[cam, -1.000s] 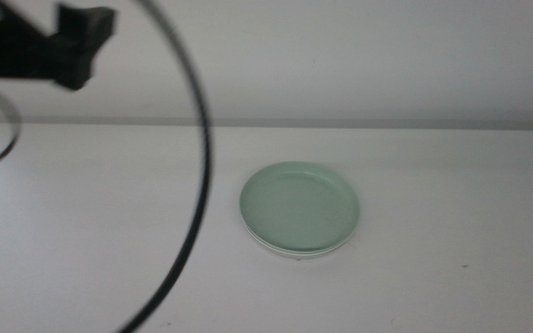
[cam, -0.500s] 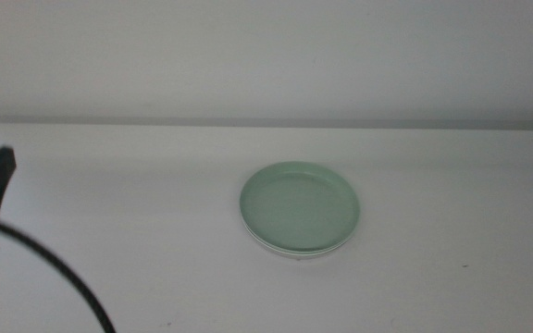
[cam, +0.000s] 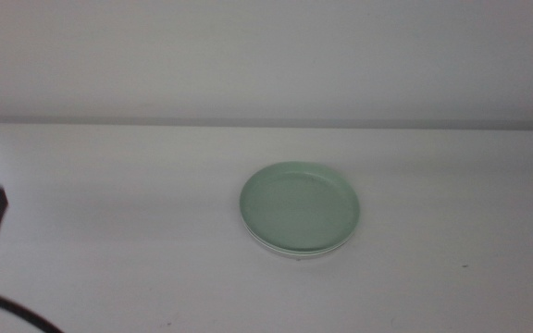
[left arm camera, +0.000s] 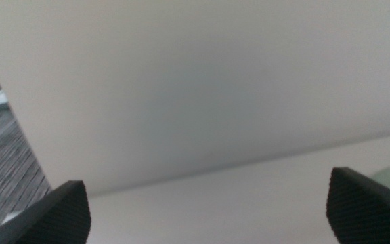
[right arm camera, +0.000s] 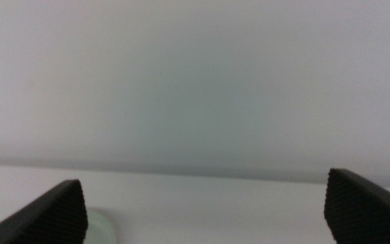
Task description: Stack the three bowls on top of each other.
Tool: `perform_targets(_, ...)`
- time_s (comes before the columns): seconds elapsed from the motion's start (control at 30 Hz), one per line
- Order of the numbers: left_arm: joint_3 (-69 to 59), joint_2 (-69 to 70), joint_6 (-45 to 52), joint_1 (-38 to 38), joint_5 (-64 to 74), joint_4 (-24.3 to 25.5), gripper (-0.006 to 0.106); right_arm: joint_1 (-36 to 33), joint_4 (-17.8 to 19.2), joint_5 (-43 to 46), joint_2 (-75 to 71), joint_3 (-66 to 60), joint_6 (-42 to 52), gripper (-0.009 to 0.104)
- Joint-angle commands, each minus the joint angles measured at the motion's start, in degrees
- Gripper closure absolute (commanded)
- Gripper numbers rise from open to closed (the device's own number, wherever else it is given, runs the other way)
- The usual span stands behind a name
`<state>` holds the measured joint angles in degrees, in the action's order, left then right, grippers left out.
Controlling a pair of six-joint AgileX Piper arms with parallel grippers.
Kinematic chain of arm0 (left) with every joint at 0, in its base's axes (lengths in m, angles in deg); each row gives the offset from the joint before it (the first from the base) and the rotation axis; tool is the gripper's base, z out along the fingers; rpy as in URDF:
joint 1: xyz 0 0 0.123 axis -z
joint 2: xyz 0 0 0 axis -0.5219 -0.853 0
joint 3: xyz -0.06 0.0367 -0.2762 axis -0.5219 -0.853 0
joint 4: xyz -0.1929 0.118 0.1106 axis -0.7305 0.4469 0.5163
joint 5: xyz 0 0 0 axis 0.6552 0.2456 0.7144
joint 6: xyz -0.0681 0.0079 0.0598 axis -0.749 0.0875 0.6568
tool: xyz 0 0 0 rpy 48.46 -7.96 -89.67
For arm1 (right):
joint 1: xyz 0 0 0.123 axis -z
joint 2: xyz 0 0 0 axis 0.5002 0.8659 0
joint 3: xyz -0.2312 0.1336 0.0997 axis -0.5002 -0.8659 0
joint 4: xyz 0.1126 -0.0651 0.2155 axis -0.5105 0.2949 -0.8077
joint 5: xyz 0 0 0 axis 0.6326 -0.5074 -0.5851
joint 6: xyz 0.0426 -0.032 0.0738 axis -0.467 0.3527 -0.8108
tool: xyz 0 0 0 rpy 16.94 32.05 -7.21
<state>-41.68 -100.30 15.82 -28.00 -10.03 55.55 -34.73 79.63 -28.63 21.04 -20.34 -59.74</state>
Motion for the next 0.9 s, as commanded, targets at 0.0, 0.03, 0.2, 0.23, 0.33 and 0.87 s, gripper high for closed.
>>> perform_targets(0.0,-4.1,2.7,-0.3,-1.3,-0.4,-0.5,0.007,0.2,0.5,8.7,-4.2,-8.5,0.4,0.002)
perform_targets(0.03,-6.1,4.0,-0.3,-1.8,-0.4,-0.5,0.007,0.2,0.4,11.6,-6.1,-12.2,0.4,0.002)
perform_targets(0.2,-15.4,10.7,-0.3,-3.5,-0.4,-0.5,0.007,0.2,0.4,18.1,-16.0,-27.9,0.4,0.002)
perform_targets(0.23,-16.9,11.9,-0.3,-3.8,-0.4,-0.5,0.007,0.2,0.4,18.1,-18.1,-30.7,0.4,0.002)
perform_targets(0.33,-20.0,14.8,-0.3,-3.9,-0.6,-0.5,0.007,0.2,0.4,18.0,-23.2,-37.5,0.4,0.002)
perform_targets(0.87,-20.9,19.0,-0.3,-4.0,-0.8,-0.3,0.007,0.2,1.6,8.9,-33.6,-43.3,0.4,0.002)
